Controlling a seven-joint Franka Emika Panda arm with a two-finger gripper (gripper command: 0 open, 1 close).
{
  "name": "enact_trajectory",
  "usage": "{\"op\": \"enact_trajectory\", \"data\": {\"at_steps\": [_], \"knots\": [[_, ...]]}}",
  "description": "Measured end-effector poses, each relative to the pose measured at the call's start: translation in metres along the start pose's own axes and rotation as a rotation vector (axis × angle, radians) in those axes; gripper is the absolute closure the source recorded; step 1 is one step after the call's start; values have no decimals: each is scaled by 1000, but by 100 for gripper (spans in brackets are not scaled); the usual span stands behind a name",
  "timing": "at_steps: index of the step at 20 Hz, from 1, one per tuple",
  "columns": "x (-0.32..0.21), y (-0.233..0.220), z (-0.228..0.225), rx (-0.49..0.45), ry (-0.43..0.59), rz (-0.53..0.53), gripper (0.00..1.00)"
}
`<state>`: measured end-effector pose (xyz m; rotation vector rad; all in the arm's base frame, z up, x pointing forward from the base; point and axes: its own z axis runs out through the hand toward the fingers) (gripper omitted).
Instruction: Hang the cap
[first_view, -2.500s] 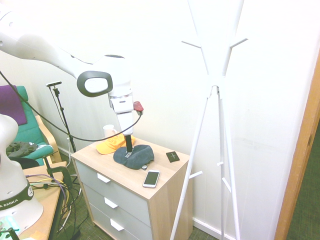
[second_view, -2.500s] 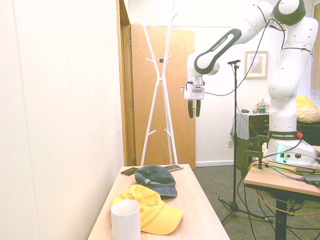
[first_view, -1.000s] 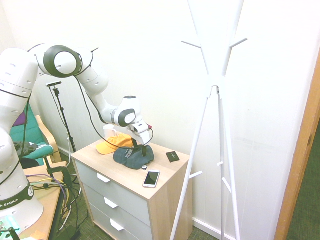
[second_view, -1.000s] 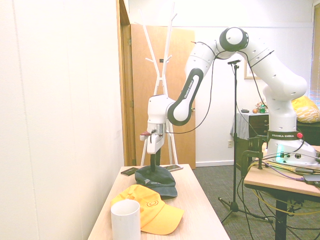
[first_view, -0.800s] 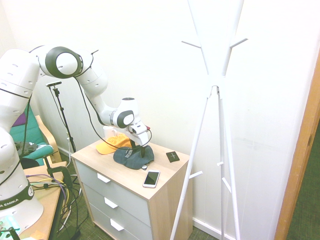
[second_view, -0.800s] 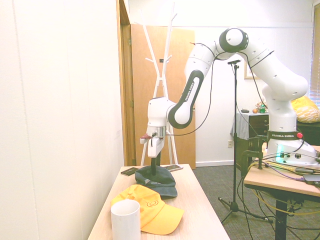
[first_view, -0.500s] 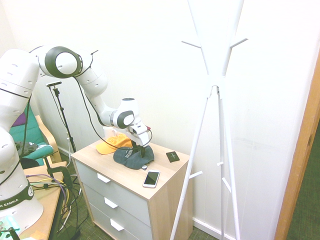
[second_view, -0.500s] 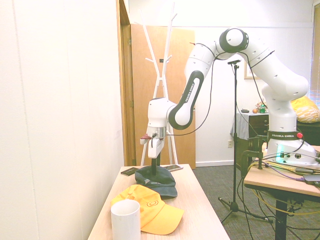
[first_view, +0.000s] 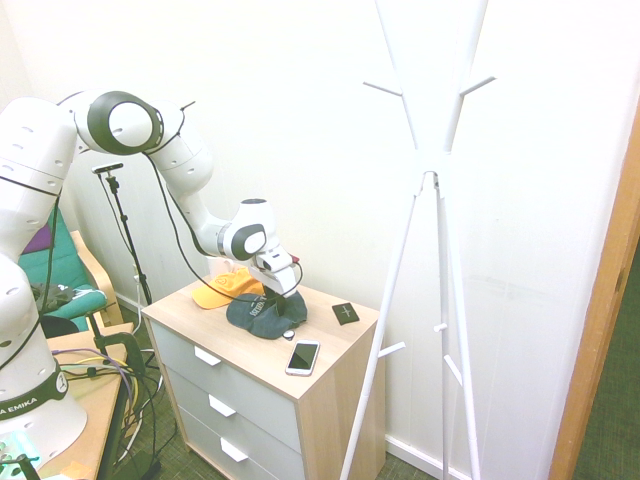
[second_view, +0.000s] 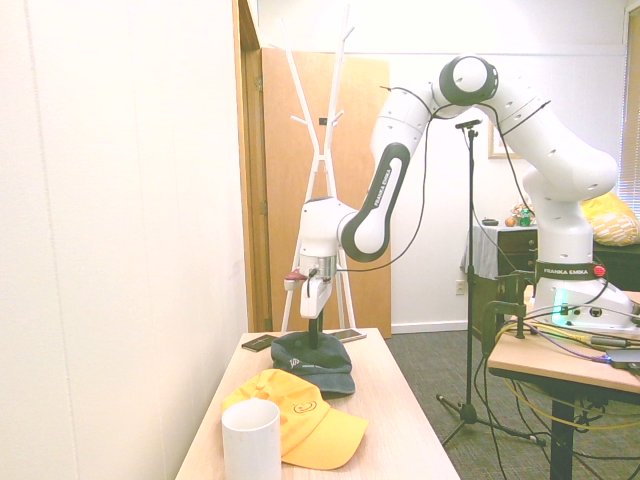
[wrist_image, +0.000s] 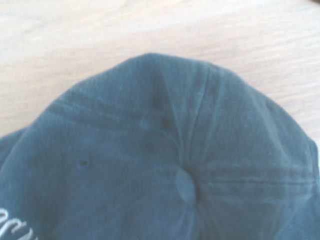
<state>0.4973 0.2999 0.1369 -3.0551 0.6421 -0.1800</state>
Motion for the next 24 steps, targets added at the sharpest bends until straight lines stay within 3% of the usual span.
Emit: {"op": "enact_trajectory", "data": {"at_steps": [11,19,24], "knots": [[1,-2,-20,7,14,5,100],[10,19,-164,-89,129,-132,100],[45,56,-262,-246,371,-196,100]]}}
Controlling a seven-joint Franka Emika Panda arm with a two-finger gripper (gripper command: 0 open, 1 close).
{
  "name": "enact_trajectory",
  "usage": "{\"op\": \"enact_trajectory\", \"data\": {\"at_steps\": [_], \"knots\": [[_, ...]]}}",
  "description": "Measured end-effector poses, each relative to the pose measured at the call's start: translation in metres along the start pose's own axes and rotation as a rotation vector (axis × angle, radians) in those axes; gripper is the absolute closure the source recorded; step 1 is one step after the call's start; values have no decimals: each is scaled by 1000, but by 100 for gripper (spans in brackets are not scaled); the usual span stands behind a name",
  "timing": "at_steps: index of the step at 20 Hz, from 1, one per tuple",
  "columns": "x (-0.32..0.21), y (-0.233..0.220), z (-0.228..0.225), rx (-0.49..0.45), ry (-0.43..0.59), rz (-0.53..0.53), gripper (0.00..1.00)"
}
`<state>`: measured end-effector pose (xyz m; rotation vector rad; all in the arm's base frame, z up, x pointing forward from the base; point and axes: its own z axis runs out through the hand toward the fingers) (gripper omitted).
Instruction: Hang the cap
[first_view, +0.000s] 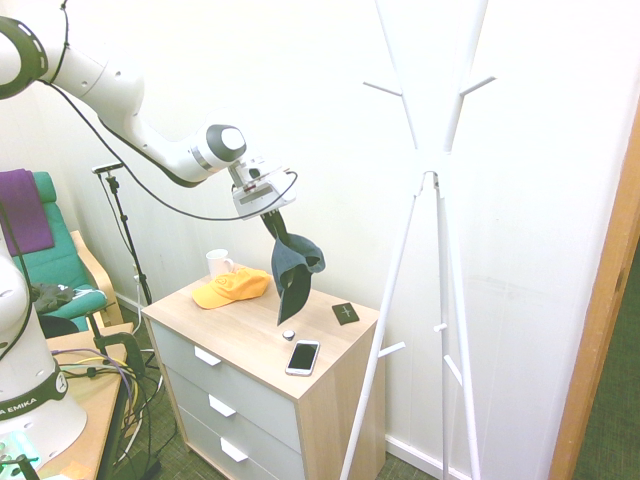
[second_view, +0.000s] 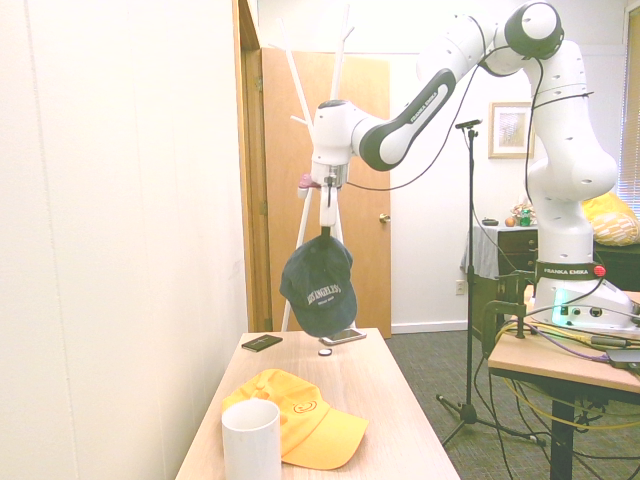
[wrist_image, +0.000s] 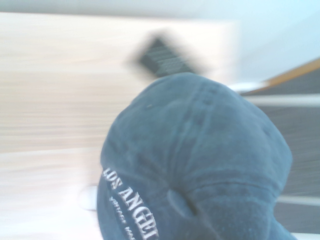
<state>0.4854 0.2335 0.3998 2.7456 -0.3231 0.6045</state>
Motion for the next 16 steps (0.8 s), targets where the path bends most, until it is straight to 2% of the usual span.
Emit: {"op": "enact_trajectory", "data": {"at_steps": [7,12,16], "knots": [[100,88,-114,-175,334,53,100],[156,140,-200,-201,464,108,100],[172,168,-257,-202,535,136,100]]}}
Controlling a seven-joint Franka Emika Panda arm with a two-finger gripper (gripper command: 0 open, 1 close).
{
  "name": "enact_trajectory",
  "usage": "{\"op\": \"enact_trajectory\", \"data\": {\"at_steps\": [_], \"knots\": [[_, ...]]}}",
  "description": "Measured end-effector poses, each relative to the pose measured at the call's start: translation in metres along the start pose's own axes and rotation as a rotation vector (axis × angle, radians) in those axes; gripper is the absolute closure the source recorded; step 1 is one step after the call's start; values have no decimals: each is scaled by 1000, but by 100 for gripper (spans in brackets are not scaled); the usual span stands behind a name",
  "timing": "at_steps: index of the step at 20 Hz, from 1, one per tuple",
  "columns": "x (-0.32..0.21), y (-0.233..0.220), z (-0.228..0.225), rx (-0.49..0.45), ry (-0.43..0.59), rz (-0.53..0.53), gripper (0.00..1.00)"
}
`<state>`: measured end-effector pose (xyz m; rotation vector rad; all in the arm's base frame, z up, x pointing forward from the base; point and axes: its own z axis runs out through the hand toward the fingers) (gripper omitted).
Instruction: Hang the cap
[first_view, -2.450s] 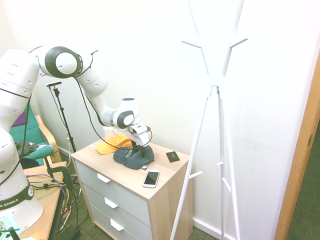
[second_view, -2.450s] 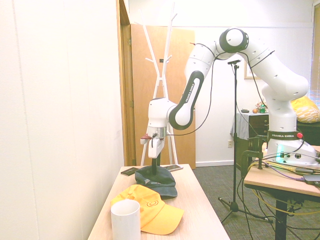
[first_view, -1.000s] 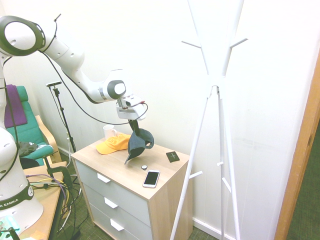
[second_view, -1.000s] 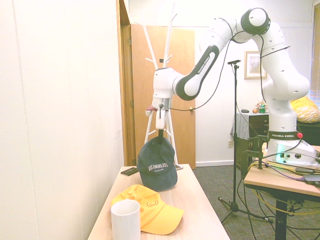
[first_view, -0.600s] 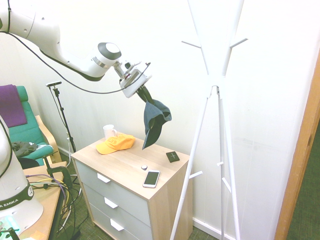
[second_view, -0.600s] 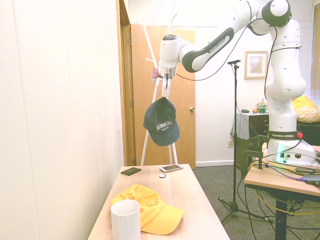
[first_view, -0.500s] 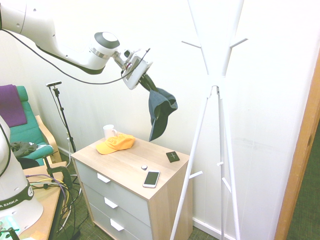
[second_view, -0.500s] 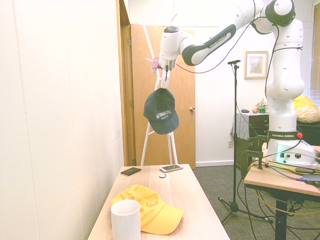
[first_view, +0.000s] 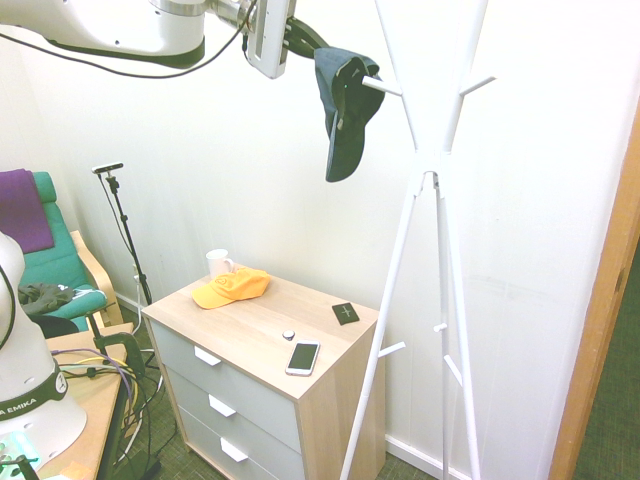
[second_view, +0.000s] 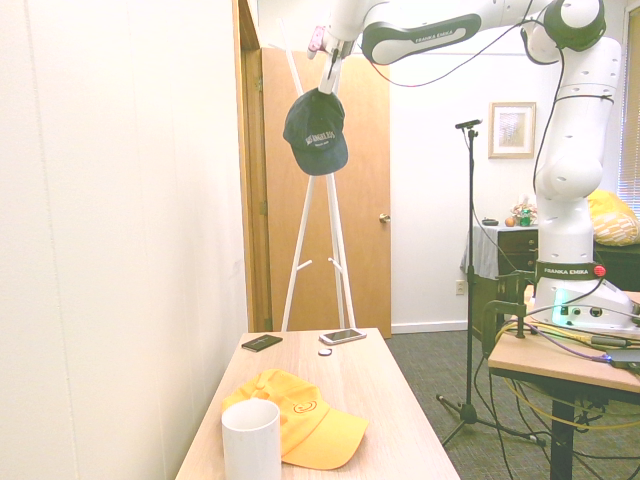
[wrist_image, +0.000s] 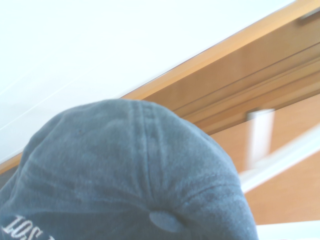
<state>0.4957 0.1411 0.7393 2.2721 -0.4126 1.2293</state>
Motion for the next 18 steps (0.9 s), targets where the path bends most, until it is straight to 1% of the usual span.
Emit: {"op": "enact_trajectory", "data": {"at_steps": [2,4,9,11,14,15,18], "knots": [[13,11,-9,-5,15,16,100],[21,23,-6,-19,21,37,100],[30,53,23,-67,1,81,100],[25,57,35,-71,-18,84,100],[4,53,62,-73,-52,64,100],[-6,50,73,-74,-67,60,0],[-32,42,94,-68,-99,59,0]]}}
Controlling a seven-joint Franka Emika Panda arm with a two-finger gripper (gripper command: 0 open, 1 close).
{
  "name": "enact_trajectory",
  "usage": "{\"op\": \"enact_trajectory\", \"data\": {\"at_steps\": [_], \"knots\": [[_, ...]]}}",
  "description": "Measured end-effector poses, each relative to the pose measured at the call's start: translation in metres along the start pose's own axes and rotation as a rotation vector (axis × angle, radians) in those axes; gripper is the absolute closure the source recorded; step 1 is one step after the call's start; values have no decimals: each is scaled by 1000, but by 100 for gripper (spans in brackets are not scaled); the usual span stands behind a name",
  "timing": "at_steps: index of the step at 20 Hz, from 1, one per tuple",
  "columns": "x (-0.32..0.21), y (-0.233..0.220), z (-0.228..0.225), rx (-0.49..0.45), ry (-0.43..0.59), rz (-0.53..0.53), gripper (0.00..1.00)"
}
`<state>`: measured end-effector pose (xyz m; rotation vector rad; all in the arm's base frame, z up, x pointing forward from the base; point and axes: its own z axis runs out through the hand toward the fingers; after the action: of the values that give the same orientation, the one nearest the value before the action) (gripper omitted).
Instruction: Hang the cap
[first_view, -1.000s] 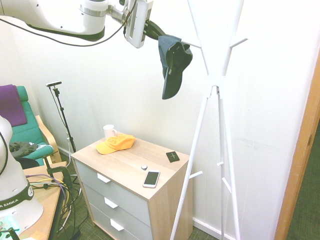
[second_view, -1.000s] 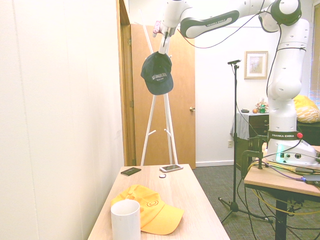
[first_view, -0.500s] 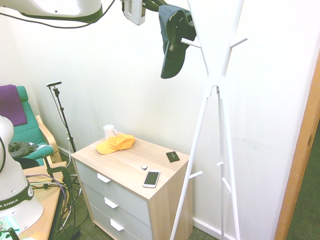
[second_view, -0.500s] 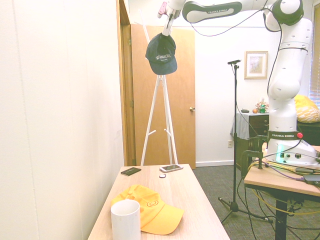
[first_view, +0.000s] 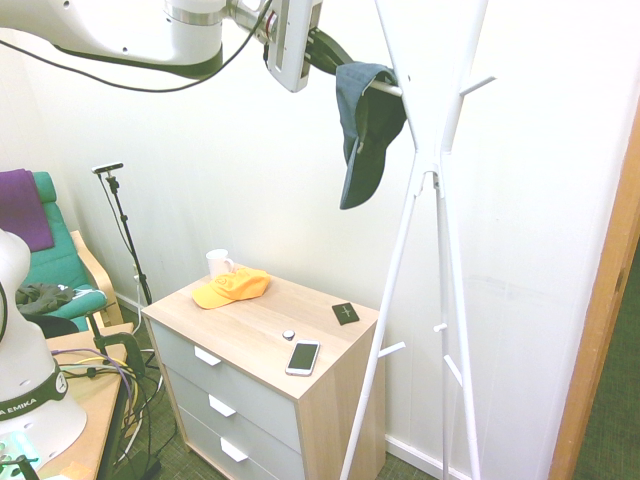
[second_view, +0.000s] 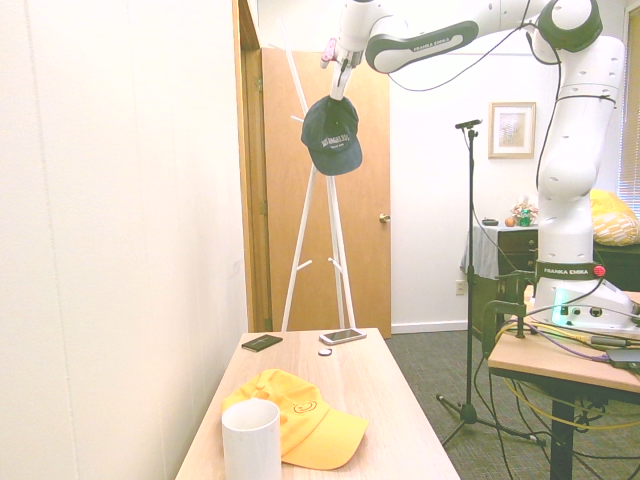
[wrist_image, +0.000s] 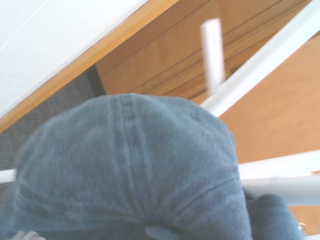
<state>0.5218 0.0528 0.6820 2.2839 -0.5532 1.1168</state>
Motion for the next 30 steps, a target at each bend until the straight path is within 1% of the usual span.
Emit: {"op": "enact_trajectory", "data": {"at_steps": [5,9,19,25,27,30], "knots": [[-18,-4,7,10,-12,0,0],[-21,1,4,11,-8,1,0],[-30,15,19,14,-10,13,0],[-35,20,15,17,-12,16,0],[-39,19,15,53,-70,47,0],[-45,17,13,145,-231,88,0]]}}
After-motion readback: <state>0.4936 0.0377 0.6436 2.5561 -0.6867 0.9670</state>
